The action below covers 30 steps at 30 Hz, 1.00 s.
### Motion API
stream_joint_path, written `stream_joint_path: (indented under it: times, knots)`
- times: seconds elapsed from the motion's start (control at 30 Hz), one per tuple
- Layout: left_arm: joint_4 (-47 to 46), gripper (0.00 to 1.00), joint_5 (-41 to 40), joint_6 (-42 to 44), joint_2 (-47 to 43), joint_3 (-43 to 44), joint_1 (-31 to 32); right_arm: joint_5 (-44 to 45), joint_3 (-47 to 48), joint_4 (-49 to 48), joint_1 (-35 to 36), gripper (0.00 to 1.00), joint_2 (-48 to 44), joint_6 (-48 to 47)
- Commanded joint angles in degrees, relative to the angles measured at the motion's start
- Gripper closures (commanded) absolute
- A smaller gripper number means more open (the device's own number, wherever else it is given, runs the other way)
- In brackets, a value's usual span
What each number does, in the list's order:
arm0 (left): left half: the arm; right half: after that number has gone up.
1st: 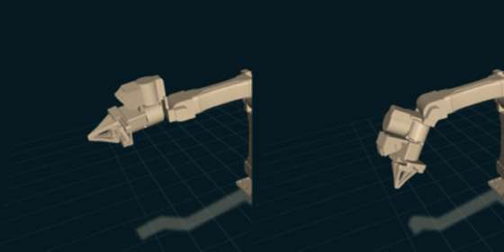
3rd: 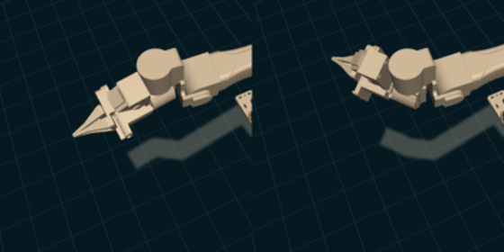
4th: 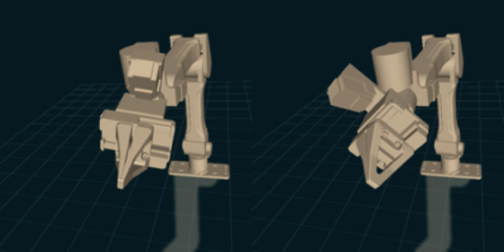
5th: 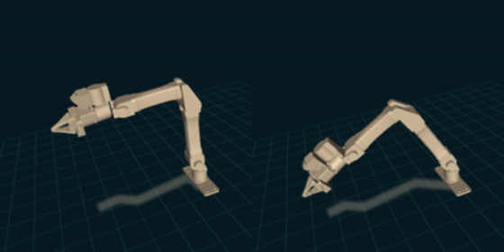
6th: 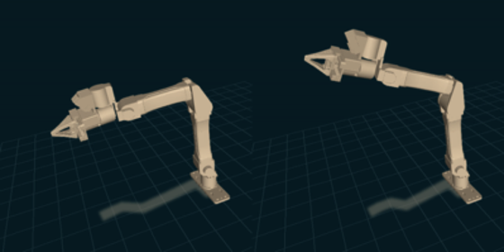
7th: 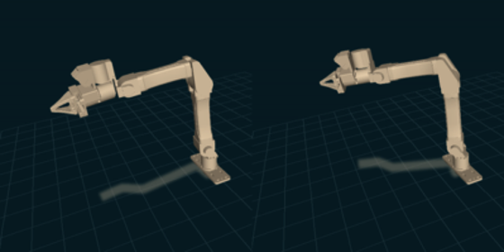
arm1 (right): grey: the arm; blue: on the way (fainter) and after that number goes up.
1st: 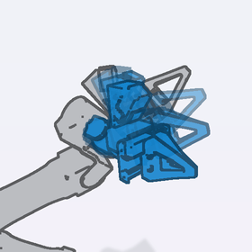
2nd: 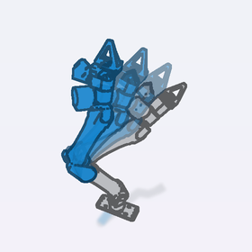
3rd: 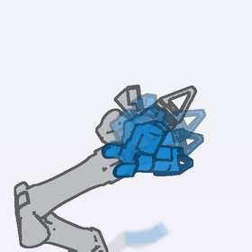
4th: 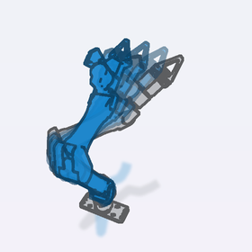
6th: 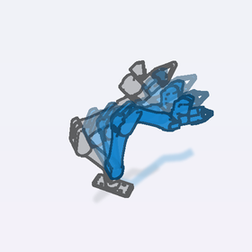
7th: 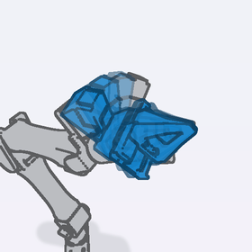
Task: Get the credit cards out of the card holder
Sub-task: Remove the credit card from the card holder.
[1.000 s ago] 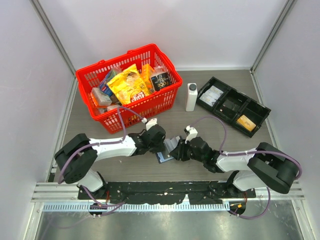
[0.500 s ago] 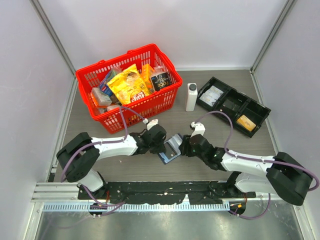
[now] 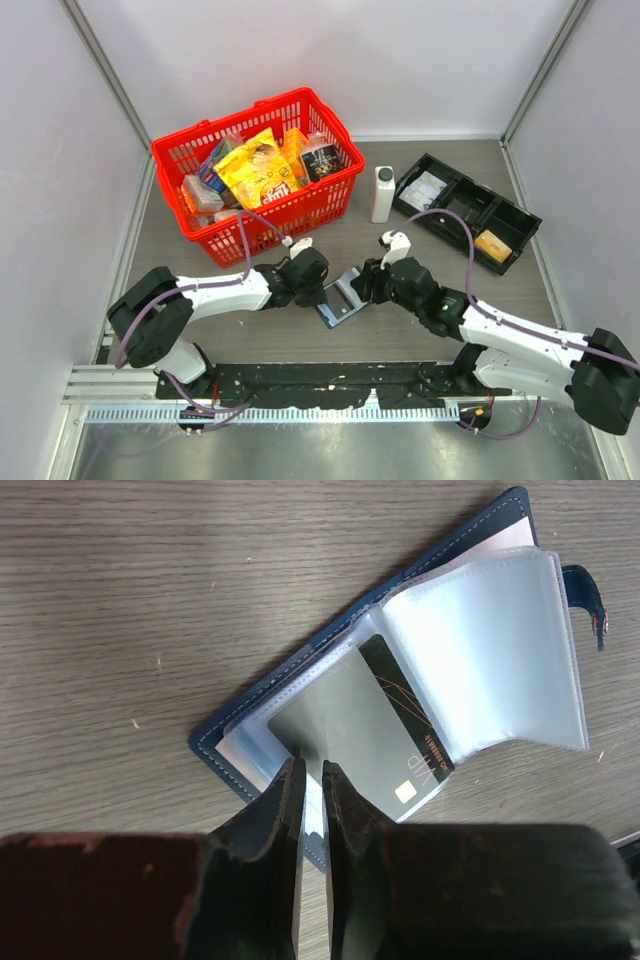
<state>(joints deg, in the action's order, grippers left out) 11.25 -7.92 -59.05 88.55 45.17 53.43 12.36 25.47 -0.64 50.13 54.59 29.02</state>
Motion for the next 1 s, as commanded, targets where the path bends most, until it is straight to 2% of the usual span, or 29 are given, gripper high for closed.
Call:
stream_joint_path:
  times: [0.0,0.17,0.33,0.63,0.97]
  knots:
    - [0.98,0.83,-1.13,0.25,-4.26,-1.04,-0.69,-9.63,3.70,-6.73,-0.21,0.53,5.86,-1.42]
    - [-2.10,0.81,-1.13,-2.39,-7.34,-3.24,-0.61,-17.08,1.69,-14.80,-4.32,0.57,13.25,1.04]
    - [-2.63,0.79,-0.08,-2.30,-6.03,-2.63,-0.61,-20.97,0.46,-19.04,-7.06,0.58,19.23,1.92]
    - [-3.07,0.83,0.89,-2.30,-1.72,-2.89,-0.78,-26.51,-2.18,-23.26,-8.12,0.58,23.46,4.29]
    - [-2.90,0.86,2.21,-1.60,-1.01,-3.33,-2.80,-30.29,-2.89,-24.76,-8.12,0.58,24.86,5.53]
